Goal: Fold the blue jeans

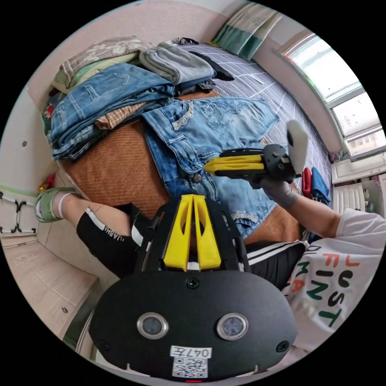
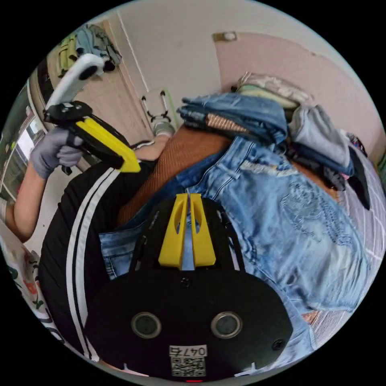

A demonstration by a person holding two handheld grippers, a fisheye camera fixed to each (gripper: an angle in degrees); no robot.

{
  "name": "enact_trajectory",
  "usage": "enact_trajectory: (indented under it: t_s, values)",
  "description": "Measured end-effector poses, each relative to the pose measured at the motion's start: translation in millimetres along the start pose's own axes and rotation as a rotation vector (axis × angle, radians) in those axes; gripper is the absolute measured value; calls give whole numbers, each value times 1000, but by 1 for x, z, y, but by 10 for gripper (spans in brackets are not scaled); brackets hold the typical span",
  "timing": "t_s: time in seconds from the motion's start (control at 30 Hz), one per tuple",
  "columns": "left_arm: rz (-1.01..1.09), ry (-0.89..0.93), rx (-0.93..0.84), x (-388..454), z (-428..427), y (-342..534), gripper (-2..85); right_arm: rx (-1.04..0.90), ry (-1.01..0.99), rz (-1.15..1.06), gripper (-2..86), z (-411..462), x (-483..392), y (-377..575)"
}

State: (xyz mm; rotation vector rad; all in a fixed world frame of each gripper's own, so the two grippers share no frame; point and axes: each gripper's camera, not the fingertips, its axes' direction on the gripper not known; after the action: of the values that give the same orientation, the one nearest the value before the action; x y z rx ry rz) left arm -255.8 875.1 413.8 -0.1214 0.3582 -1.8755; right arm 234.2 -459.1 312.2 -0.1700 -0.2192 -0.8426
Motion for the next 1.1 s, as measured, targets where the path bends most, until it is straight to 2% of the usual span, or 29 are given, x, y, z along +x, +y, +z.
enact_trajectory:
  t_s: [0.1,0.17,0.23,0.33,0.43,0.53,0.6,0.67,0.77,0.87,1.1]
  values:
    - [-32,26,-24,-12,57,-16,-10,-53,12,-117,18,-3,-15,-15]
    - [-61,39,-24,-20,98,-18,-10,-180,-10,-218,18,12,-28,-25]
    - [-58,40,-9,-21,125,-12,-10,-211,54,-235,5,12,-33,-30]
    - [-9,35,42,-17,163,1,-10,-95,115,-140,-7,-26,-24,-37]
    - [30,69,88,-14,201,4,-9,-12,15,-17,-8,-66,-7,-39]
    - [-30,77,71,-24,243,0,-6,-40,-84,-65,0,-79,-11,-42]
    - [-66,66,137,-31,257,13,-7,-142,-82,-147,14,-69,-25,-44]
    - [-113,152,245,-47,272,39,-9,-227,-7,-259,28,-54,-50,-41]
    - [-133,265,314,-56,297,57,-10,-217,66,-316,20,-50,-71,-37]
    - [-101,214,263,-39,331,50,-9,-215,136,-310,3,-56,-77,-37]
    - [-30,132,121,4,415,25,26,-54,84,-106,-13,-126,-47,-26]
